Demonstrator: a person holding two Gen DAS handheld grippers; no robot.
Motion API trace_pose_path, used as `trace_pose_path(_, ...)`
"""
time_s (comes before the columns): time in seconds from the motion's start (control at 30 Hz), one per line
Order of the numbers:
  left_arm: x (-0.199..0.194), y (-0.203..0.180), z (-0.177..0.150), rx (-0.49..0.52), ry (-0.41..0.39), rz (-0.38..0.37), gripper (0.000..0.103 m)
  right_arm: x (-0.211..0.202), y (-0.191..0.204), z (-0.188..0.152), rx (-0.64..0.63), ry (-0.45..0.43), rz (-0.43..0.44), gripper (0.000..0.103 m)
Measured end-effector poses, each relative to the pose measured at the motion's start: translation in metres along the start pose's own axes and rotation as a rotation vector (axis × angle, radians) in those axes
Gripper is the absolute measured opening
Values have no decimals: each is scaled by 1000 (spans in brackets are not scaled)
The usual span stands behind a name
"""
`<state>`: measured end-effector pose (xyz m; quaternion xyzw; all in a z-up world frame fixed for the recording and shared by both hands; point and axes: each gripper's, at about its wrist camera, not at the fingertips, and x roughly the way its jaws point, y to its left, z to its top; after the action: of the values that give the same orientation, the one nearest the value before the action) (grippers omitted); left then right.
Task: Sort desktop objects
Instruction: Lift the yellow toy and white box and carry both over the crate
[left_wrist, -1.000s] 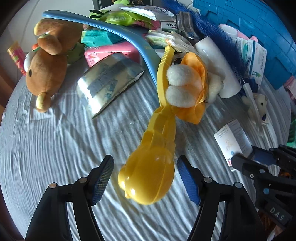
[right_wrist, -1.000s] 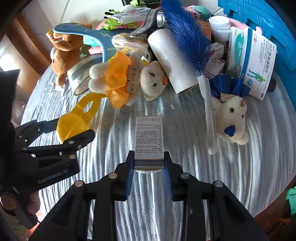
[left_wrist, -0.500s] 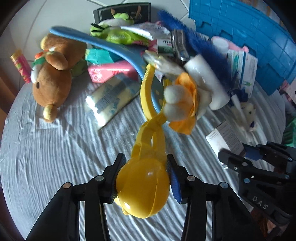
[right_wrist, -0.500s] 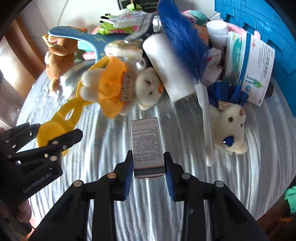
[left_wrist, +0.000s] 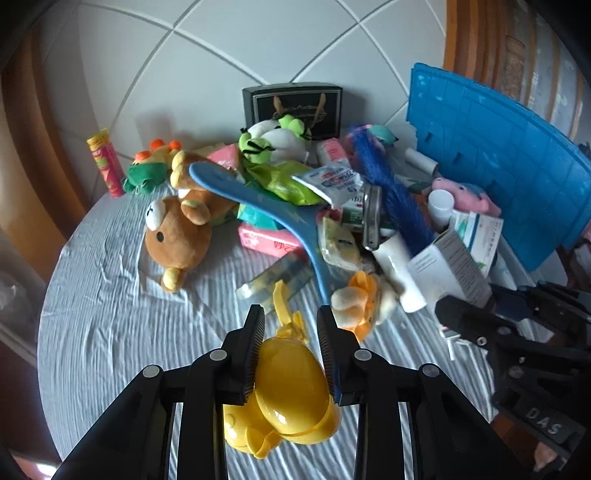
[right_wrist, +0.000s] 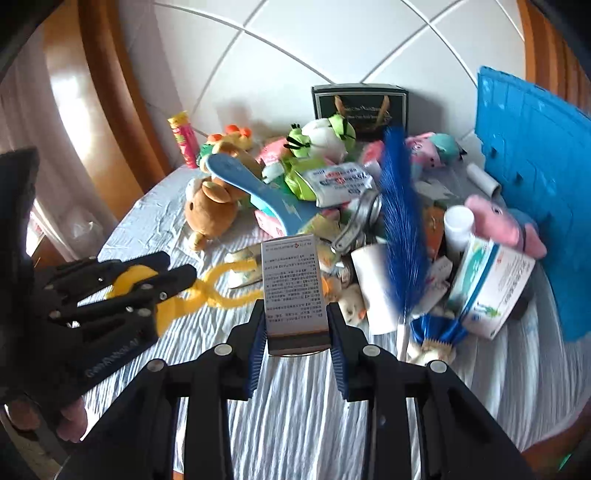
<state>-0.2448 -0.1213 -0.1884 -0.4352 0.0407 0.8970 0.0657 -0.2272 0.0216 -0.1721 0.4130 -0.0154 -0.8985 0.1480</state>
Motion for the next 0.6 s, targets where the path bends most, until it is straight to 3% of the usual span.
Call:
trace_pose_path(0.2,2,-4,-11,-55,35,35,28,-6,-8,-3,-40,10,41,31)
trace_pose_path(0.4,-30,-10,15,-51,-55,65,27,-23,-15,8,-63,-30,51,31)
trace_pose_path(0.6,-53,-8,52,-50,-153,54,26,-47,-12,40,-70,-116,23,31)
